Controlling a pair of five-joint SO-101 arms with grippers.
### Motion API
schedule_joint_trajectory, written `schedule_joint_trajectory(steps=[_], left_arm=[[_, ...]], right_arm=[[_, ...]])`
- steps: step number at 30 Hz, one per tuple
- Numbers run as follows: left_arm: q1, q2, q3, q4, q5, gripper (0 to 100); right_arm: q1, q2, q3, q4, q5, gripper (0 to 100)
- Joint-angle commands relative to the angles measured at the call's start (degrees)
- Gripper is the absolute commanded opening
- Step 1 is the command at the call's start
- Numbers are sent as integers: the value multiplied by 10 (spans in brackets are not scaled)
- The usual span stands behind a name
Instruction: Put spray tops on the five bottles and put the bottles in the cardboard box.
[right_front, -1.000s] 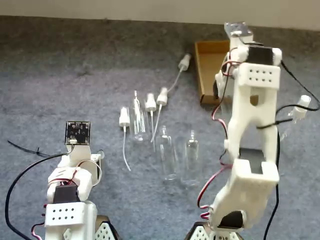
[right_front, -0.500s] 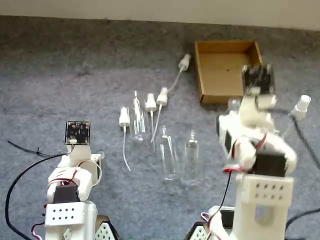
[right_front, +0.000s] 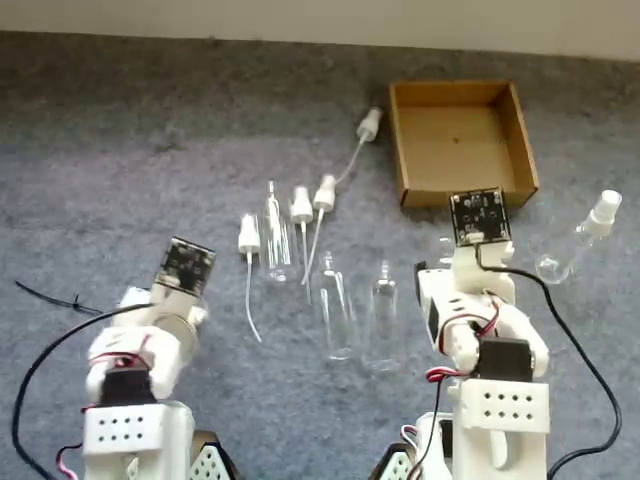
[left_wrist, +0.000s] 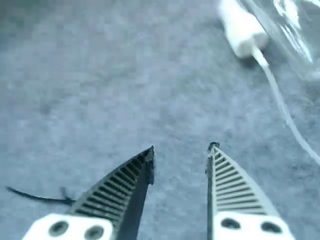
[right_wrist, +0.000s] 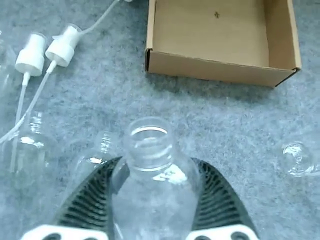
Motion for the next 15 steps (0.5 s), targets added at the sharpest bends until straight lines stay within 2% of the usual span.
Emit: schedule_joint_trajectory(steps=[1, 5, 10, 15], left_arm=[[-36, 55, -218, 41, -23, 168], [-8, 307, -459, 109, 9, 168], [51, 714, -858, 223, 62, 172], [82, 1023, -1241, 336, 84, 172]], right_arm=[[-4, 6, 7, -39, -28, 5], [-5, -15, 14, -44, -35, 5], [-10, -61, 68, -57, -55, 5], [-40, -121, 124, -66, -54, 5]])
